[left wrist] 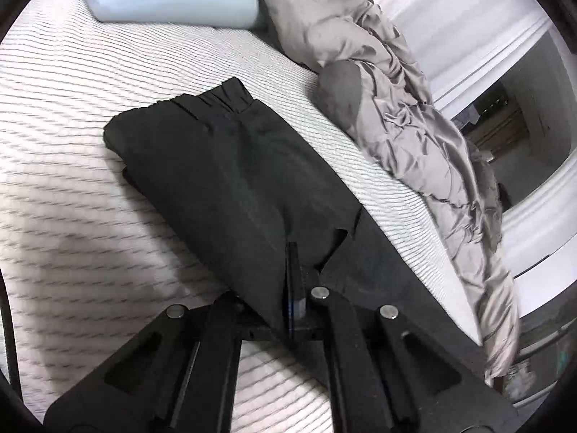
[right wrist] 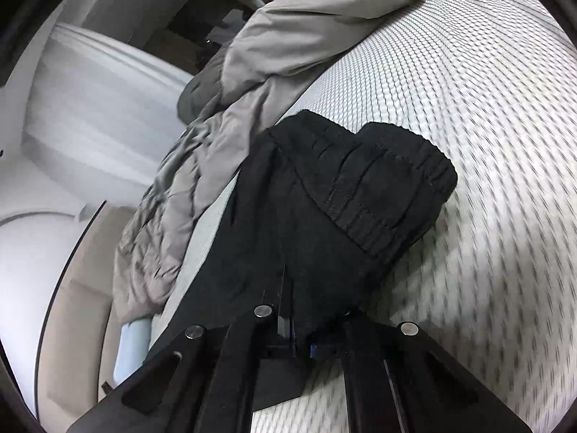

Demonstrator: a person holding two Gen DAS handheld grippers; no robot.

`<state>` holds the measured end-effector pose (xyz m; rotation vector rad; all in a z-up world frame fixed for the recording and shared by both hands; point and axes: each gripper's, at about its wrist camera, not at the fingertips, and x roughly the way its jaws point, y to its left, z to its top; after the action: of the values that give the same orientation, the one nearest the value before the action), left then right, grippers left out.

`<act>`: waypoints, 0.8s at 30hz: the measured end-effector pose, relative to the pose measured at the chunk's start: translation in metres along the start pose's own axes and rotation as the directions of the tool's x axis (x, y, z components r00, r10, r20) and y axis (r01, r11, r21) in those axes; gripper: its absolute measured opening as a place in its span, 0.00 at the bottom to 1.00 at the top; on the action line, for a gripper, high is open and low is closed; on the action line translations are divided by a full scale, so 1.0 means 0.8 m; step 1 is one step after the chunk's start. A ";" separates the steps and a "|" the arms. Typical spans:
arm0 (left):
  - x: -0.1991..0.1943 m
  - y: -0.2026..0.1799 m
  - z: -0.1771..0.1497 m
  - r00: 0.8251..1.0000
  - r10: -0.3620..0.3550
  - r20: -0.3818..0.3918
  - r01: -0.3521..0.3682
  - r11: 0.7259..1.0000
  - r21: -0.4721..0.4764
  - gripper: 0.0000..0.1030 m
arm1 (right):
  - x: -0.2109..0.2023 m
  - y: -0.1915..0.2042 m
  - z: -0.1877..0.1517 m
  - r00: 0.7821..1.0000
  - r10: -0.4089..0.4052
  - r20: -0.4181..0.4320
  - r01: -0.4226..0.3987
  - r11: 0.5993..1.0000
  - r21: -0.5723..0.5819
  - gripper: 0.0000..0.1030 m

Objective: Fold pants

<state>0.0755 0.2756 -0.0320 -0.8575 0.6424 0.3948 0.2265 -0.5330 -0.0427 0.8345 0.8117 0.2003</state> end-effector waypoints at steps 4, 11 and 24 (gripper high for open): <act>-0.005 0.010 -0.012 0.996 0.088 -0.035 -0.085 0.994 0.069 0.08 | -0.019 0.002 -0.045 0.997 -0.051 -0.057 0.047 0.996 -0.076 0.09; -0.055 -0.022 -0.009 0.993 0.044 0.109 -0.055 0.993 0.105 0.83 | -0.069 -0.019 -0.037 0.999 0.017 0.042 -0.019 0.999 0.037 0.69; -0.032 -0.091 -0.049 0.997 -0.071 -0.008 0.071 0.969 0.238 0.99 | -0.080 -0.035 -0.031 0.972 -0.230 0.042 0.230 0.973 0.019 0.42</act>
<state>0.0828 0.1987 0.0071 -0.6486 0.6423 0.2469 0.1611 -0.5667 -0.0369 0.7485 0.8616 -0.0292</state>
